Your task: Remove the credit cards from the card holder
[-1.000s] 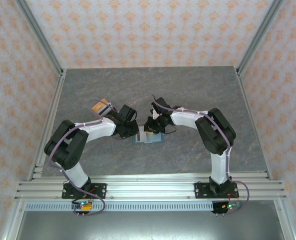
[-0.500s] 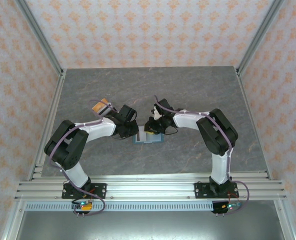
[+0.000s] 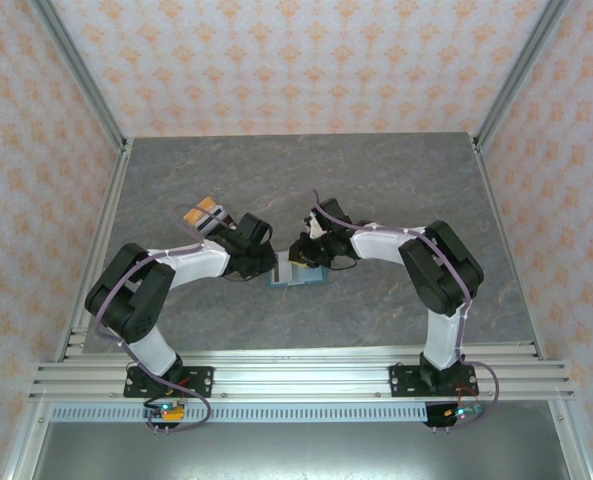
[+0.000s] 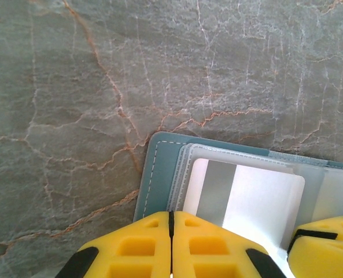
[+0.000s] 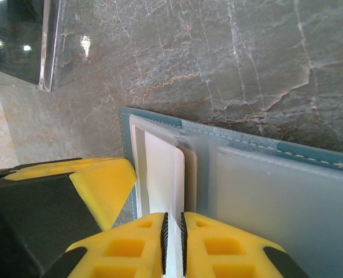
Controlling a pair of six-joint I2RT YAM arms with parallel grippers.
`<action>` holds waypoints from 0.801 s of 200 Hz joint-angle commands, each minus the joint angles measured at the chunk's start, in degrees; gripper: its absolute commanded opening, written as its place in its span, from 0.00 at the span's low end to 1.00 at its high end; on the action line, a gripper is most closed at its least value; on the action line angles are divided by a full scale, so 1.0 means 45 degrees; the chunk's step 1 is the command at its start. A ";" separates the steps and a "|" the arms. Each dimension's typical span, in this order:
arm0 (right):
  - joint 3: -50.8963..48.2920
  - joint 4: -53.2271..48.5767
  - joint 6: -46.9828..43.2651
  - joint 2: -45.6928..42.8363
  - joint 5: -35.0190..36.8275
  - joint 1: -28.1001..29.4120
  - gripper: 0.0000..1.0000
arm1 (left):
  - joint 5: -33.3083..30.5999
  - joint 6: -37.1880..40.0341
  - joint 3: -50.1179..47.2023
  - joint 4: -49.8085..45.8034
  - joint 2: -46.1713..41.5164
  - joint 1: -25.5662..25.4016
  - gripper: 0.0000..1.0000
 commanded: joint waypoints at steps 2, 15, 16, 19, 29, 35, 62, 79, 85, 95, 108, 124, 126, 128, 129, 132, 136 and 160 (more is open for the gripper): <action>0.0048 0.0666 0.0188 0.0036 -0.0428 0.0039 0.17 | 0.0247 -0.0210 -0.0360 -0.0050 0.0300 -0.0188 0.07; 0.0128 0.0663 0.0198 0.0191 -0.0514 0.0049 0.17 | 0.0370 -0.0214 -0.0343 0.0039 0.0382 -0.0204 0.07; 0.0131 0.0662 0.0203 0.0204 -0.0513 0.0044 0.17 | 0.0381 -0.0222 -0.0335 0.0037 0.0380 -0.0196 0.07; 0.0143 0.0645 0.0198 0.0223 -0.0515 0.0040 0.17 | 0.0388 -0.0221 -0.0330 0.0038 0.0388 -0.0189 0.07; 0.0172 0.0649 0.0193 0.0305 -0.0542 0.0044 0.17 | 0.0403 -0.0220 -0.0317 0.0053 0.0398 -0.0189 0.07; 0.0191 0.0646 0.0189 0.0345 -0.0561 0.0039 0.16 | 0.0392 -0.0217 -0.0309 0.0051 0.0399 -0.0188 0.07; 0.0343 0.0501 0.0160 0.0564 -0.0571 0.0039 0.16 | 0.0507 -0.0142 -0.0152 -0.0023 0.0410 -0.0191 0.07; 0.0440 0.0338 0.0080 0.0680 -0.0512 0.0054 0.16 | 0.0581 -0.0083 -0.0093 -0.0037 0.0438 -0.0189 0.07; 0.0475 0.0276 0.0041 0.0730 -0.0522 0.0051 0.15 | 0.0597 -0.0083 -0.0069 -0.0023 0.0447 -0.0190 0.07; 0.0485 0.0268 0.0018 0.0787 -0.0512 0.0058 0.15 | 0.0631 -0.0073 -0.0034 -0.0023 0.0493 -0.0189 0.07; 0.0519 0.0226 -0.0014 0.0812 -0.0514 0.0064 0.13 | 0.0685 -0.0065 -0.0018 0.0000 0.0563 -0.0179 0.06; 0.0546 0.0126 -0.0082 0.0842 -0.0464 0.0059 0.09 | 0.0683 -0.0079 -0.0009 -0.0019 0.0621 -0.0193 0.06; 0.0544 0.0123 -0.0094 0.0828 -0.0461 0.0059 0.08 | 0.0684 -0.0075 -0.0023 -0.0007 0.0629 -0.0190 0.06; 0.0534 0.0117 -0.0102 0.0795 -0.0441 0.0059 0.07 | 0.0660 -0.0088 -0.0026 -0.0014 0.0622 -0.0189 0.06; 0.0529 0.0126 -0.0103 0.0799 -0.0428 0.0059 0.07 | 0.0663 -0.0090 -0.0030 -0.0018 0.0617 -0.0198 0.06; 0.0525 0.0136 -0.0104 0.0769 -0.0406 0.0059 0.05 | 0.0646 -0.0080 -0.0033 -0.0005 0.0613 -0.0192 0.06; 0.0506 0.0120 -0.0104 0.0717 -0.0354 0.0059 0.04 | 0.0619 -0.0087 -0.0031 -0.0025 0.0595 -0.0189 0.06; 0.0371 -0.0172 -0.0277 0.0252 0.0191 0.0022 0.00 | 0.0221 -0.0014 -0.0012 -0.0413 0.0395 -0.0188 0.07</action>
